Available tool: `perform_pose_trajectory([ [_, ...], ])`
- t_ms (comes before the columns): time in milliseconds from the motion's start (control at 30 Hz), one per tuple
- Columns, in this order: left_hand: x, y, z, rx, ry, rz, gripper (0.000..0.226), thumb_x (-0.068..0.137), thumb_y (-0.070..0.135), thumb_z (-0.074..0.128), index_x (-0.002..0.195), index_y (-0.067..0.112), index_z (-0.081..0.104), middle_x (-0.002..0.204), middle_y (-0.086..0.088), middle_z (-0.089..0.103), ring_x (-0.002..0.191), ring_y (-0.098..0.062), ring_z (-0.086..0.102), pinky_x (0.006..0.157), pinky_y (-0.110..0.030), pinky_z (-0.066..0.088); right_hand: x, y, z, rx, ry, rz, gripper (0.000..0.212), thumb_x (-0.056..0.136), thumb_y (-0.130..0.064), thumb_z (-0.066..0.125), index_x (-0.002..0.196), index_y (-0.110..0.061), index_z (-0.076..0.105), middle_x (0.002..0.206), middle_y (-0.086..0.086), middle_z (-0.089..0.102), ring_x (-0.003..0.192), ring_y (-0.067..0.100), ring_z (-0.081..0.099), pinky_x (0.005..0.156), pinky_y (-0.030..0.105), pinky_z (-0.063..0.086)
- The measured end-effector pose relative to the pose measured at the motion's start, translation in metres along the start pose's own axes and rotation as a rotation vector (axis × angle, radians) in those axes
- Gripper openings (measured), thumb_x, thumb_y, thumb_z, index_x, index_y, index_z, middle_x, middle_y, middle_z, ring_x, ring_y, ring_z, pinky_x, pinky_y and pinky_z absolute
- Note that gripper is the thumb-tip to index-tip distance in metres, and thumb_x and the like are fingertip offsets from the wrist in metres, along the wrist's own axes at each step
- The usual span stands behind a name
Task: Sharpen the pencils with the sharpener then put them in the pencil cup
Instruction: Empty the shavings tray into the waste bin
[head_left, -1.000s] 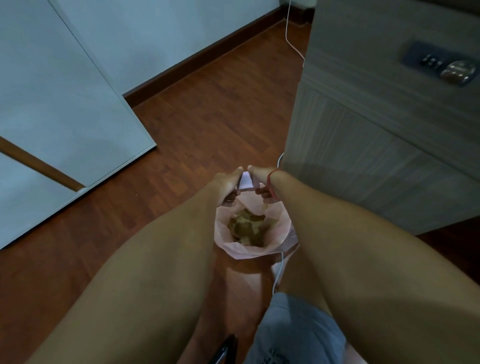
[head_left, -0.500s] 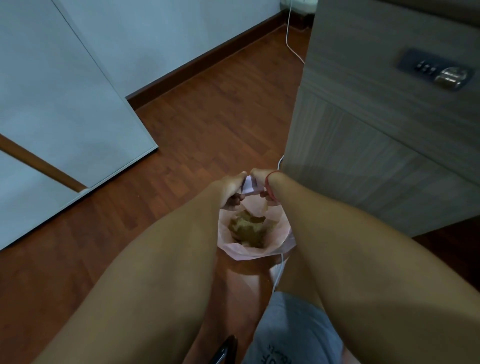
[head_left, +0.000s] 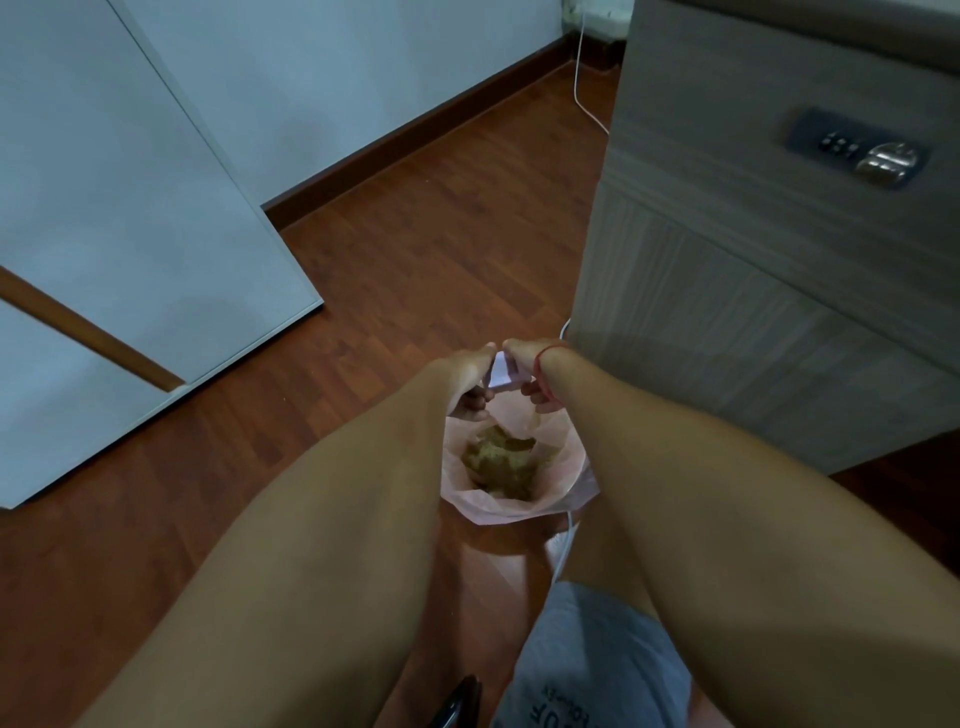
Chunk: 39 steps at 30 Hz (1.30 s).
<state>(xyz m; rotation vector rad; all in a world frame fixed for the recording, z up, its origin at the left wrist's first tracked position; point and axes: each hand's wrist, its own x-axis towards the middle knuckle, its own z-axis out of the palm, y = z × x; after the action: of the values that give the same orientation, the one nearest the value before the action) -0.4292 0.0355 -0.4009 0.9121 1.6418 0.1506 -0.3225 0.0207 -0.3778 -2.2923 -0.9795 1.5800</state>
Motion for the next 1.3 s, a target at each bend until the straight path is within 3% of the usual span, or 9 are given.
perform_pose_trajectory([
  [167, -0.008, 0.001, -0.003, -0.016, -0.021, -0.010, 0.043, 0.095, 0.049, 0.039, 0.088, 0.010, 0.055, 0.063, -0.006, 0.050, 0.050, -0.014, 0.043, 0.056, -0.028, 0.052, -0.006, 0.000, -0.004, -0.070, -0.047, -0.037, 0.026, 0.086, -0.029, 0.046, 0.091, -0.006, 0.057, 0.072, 0.010, 0.055, 0.055, 0.021, 0.045, 0.076, 0.031, 0.048],
  [567, -0.014, 0.000, -0.008, 0.029, 0.012, 0.057, 0.043, 0.097, 0.046, 0.033, 0.086, 0.011, 0.054, 0.062, -0.009, 0.053, 0.050, -0.016, 0.042, 0.050, -0.028, 0.048, -0.007, 0.001, -0.007, -0.003, -0.092, -0.031, 0.021, 0.081, -0.026, 0.048, 0.091, -0.008, 0.053, 0.074, 0.007, 0.055, 0.063, 0.021, 0.048, 0.082, 0.031, 0.047],
  [667, -0.018, -0.001, -0.011, 0.072, 0.004, 0.076, 0.044, 0.096, 0.047, 0.032, 0.098, 0.011, 0.056, 0.071, -0.011, 0.063, 0.054, -0.018, 0.054, 0.052, -0.028, 0.051, -0.007, 0.003, -0.007, 0.090, -0.112, -0.042, 0.028, 0.088, -0.038, 0.050, 0.094, -0.011, 0.055, 0.088, 0.006, 0.057, 0.083, 0.021, 0.056, 0.087, 0.033, 0.050],
  [767, -0.025, 0.001, -0.019, 0.125, 0.022, 0.115, 0.038, 0.092, 0.040, 0.038, 0.099, 0.009, 0.060, 0.083, -0.011, 0.072, 0.066, -0.021, 0.066, 0.057, -0.028, 0.051, -0.015, -0.001, -0.012, 0.146, -0.130, -0.115, 0.016, 0.086, -0.031, 0.052, 0.088, -0.015, 0.054, 0.077, 0.003, 0.052, 0.070, 0.017, 0.050, 0.080, 0.030, 0.049],
  [833, -0.034, 0.004, -0.028, 0.131, 0.035, 0.174, 0.041, 0.088, 0.034, 0.046, 0.110, 0.004, 0.061, 0.091, -0.012, 0.071, 0.079, -0.024, 0.069, 0.067, -0.033, 0.055, -0.023, -0.009, -0.017, 0.145, -0.099, -0.171, 0.013, 0.081, -0.022, 0.054, 0.091, -0.014, 0.059, 0.073, 0.003, 0.050, 0.064, 0.017, 0.048, 0.072, 0.029, 0.050],
  [933, -0.065, 0.011, -0.037, 0.131, 0.056, 0.315, 0.033, 0.092, 0.026, 0.052, 0.121, 0.012, 0.056, 0.107, -0.005, 0.063, 0.097, -0.020, 0.064, 0.083, -0.035, 0.052, -0.042, -0.021, -0.027, 0.072, -0.029, -0.291, 0.032, 0.081, -0.010, 0.059, 0.112, -0.009, 0.063, 0.096, 0.008, 0.056, 0.086, 0.023, 0.056, 0.082, 0.035, 0.055],
  [1067, -0.115, 0.031, -0.050, 0.108, 0.166, 0.635, 0.032, 0.090, 0.017, 0.059, 0.122, 0.014, 0.063, 0.105, -0.003, 0.065, 0.091, -0.011, 0.057, 0.064, -0.018, 0.047, -0.089, -0.035, -0.048, 0.059, 0.077, -0.442, 0.053, 0.079, 0.000, 0.063, 0.131, -0.008, 0.054, 0.112, 0.013, 0.058, 0.082, 0.025, 0.055, 0.063, 0.031, 0.049],
  [1167, -0.157, 0.053, -0.051, 0.102, 0.191, 0.834, 0.030, 0.088, 0.014, 0.063, 0.118, 0.014, 0.066, 0.103, -0.004, 0.069, 0.077, -0.002, 0.058, 0.056, -0.009, 0.044, -0.131, -0.044, -0.072, 0.116, 0.163, -0.536, 0.055, 0.075, -0.003, 0.071, 0.127, -0.010, 0.055, 0.113, 0.012, 0.061, 0.078, 0.023, 0.055, 0.064, 0.032, 0.047],
  [1300, -0.219, 0.088, -0.037, 0.030, 0.155, 1.003, 0.033, 0.085, 0.003, 0.065, 0.118, 0.005, 0.064, 0.101, -0.007, 0.067, 0.089, -0.011, 0.061, 0.073, -0.012, 0.050, -0.195, -0.044, -0.117, 0.183, 0.284, -0.687, 0.056, 0.075, -0.002, 0.076, 0.126, -0.006, 0.052, 0.122, 0.016, 0.063, 0.085, 0.019, 0.055, 0.056, 0.026, 0.044],
])
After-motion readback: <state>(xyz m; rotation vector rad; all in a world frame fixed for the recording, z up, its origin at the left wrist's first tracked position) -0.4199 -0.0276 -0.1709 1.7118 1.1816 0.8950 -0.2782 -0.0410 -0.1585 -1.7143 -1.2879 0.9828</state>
